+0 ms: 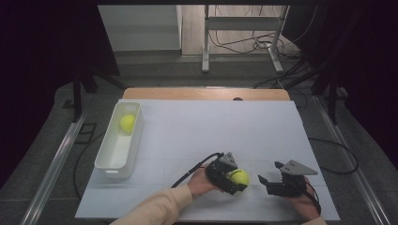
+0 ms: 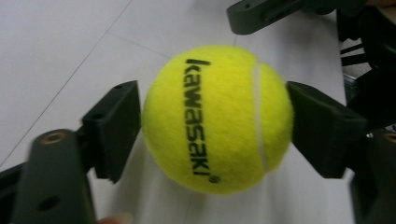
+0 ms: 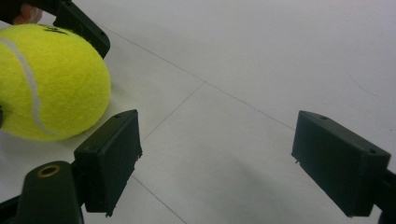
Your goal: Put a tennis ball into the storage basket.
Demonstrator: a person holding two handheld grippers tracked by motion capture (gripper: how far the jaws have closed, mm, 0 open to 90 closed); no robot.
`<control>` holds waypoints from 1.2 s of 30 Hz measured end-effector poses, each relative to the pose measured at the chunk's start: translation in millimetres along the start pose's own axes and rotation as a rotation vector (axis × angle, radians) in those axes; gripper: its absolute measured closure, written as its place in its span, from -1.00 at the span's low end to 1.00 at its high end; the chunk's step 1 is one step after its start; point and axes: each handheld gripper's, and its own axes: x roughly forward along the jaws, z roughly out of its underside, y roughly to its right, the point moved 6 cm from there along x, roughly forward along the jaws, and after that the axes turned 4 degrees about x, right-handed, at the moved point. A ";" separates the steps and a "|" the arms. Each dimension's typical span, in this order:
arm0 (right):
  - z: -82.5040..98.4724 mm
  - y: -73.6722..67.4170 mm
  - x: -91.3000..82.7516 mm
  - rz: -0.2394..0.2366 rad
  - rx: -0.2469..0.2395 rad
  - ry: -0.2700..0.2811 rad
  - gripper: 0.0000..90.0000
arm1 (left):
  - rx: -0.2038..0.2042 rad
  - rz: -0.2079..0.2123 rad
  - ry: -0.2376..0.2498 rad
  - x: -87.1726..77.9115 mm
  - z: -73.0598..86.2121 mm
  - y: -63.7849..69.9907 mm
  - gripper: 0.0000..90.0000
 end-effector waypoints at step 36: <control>-0.5 0.5 -0.9 0.005 0.000 0.005 -0.64 | -0.025 -0.059 0.101 -44.8 -10.6 -8.8 -0.42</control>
